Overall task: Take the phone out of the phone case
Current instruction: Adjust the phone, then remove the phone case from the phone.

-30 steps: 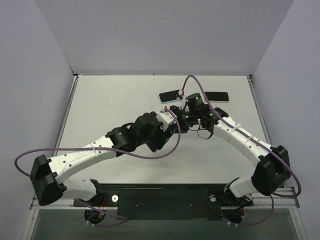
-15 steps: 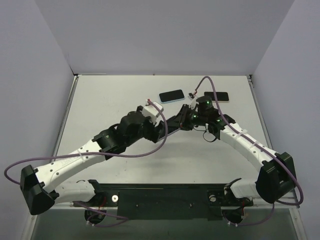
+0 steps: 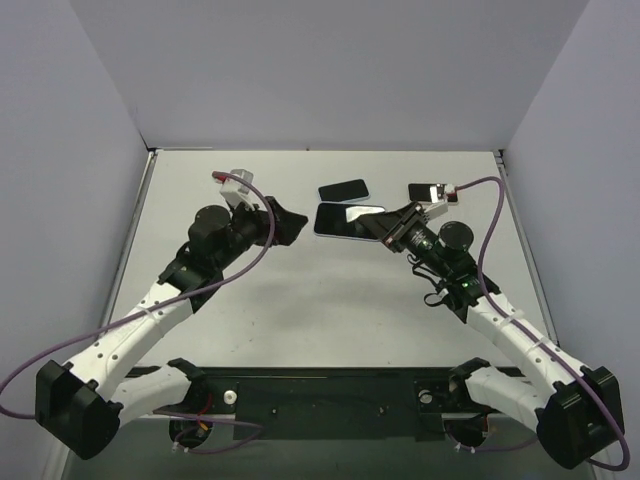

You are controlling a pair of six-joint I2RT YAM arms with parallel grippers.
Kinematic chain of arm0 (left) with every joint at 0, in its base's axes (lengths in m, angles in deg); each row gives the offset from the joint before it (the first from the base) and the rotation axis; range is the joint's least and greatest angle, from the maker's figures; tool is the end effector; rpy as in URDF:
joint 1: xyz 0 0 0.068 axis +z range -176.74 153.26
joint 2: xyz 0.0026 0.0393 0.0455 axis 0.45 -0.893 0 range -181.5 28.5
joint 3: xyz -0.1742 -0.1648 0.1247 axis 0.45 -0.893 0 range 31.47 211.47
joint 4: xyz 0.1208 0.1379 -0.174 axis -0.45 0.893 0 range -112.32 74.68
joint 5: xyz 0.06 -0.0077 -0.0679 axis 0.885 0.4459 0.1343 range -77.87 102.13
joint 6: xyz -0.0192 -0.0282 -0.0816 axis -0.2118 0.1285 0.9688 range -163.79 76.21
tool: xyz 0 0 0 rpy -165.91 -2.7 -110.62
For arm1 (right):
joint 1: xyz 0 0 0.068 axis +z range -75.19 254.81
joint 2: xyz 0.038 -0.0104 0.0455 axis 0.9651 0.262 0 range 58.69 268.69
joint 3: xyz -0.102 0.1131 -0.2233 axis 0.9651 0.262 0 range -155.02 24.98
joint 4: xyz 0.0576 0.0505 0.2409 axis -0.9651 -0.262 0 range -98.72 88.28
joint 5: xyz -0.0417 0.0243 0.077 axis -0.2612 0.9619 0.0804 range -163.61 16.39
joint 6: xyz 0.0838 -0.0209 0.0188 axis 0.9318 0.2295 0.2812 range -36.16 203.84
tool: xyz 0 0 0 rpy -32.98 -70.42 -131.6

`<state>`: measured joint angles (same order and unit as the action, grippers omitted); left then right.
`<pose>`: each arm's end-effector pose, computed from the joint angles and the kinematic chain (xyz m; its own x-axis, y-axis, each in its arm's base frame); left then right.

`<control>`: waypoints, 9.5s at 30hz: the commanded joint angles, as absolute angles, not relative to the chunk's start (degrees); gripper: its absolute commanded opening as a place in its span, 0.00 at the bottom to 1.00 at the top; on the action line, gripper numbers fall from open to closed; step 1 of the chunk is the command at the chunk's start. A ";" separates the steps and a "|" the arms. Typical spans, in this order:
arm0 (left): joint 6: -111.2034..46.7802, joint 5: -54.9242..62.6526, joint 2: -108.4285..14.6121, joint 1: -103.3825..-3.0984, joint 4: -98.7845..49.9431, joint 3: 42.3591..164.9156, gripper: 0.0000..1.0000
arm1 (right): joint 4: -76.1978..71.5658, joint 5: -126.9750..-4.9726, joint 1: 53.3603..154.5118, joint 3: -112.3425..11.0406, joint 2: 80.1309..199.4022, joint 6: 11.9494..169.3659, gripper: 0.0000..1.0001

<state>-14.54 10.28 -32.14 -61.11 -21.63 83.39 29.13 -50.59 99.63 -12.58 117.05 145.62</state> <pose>0.2334 -0.1626 0.3400 -0.4061 -0.3139 -0.8582 0.4492 0.7492 -0.4866 0.2309 0.1408 0.3339 -0.5734 0.6283 -0.5258 -0.4875 0.2541 0.8353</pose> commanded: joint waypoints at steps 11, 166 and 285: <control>24.32 -12.13 -37.68 -56.01 -76.62 68.12 0.91 | 57.34 -60.17 107.50 -13.16 120.29 151.17 0.00; 67.83 -33.75 -36.02 -49.24 -57.65 79.81 0.00 | 5.55 -54.43 128.69 -27.93 112.39 73.73 0.00; 10.44 -46.06 -34.78 -45.55 -29.61 98.79 0.00 | -2.25 -25.37 117.79 -38.65 121.26 113.63 0.62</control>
<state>10.77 -43.99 -35.51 -45.75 -25.65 96.35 -7.41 -31.81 117.18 -36.14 119.96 111.79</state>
